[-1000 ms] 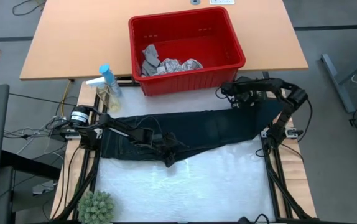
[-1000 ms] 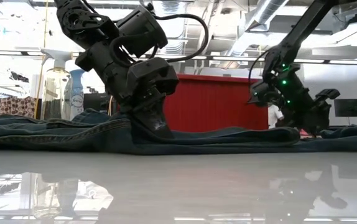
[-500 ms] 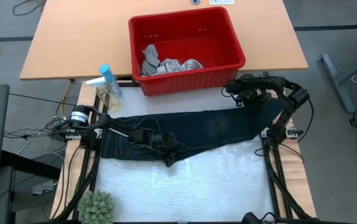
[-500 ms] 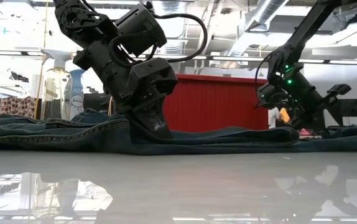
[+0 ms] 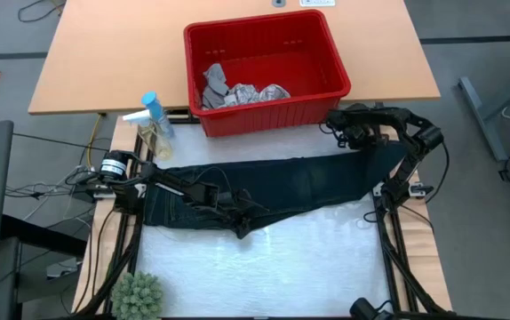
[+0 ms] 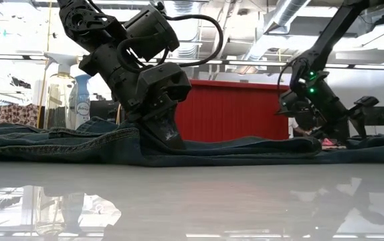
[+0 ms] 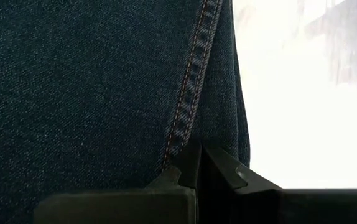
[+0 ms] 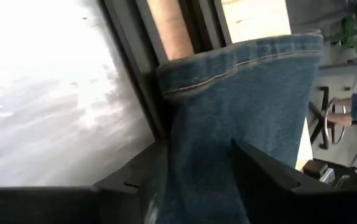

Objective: Fold Laundry from Bin
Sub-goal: Fold the blue jeans

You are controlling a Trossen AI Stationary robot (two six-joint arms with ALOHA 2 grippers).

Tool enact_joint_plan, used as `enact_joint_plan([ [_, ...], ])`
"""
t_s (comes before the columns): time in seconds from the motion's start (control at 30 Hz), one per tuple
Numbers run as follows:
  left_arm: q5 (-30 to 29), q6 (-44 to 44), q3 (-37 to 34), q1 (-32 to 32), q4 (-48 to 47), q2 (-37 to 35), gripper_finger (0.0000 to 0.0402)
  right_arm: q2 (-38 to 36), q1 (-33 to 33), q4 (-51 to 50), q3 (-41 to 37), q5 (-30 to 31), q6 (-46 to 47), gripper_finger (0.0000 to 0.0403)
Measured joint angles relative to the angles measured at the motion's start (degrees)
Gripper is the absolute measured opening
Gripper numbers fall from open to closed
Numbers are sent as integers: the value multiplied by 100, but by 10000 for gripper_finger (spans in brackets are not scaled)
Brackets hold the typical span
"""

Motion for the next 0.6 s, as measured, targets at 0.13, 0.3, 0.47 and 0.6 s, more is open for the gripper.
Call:
enact_joint_plan([
  [0.13, 9, 137, 1, 7, 2, 0, 0, 0, -158, -10, -97, -58, 23, 115],
  [0.3, 67, 188, 1, 61, 7, 0, 0, 0, -206, -219, -106, -37, -15, 19],
  [0.47, 84, 189, 1, 96, 22, 0, 0, 0, -3, -182, 2, -170, -490, 23],
  [0.6, 50, 188, -1, 96, 115, 2, 0, -184, 372, -154, 145, -342, -720, 18],
])
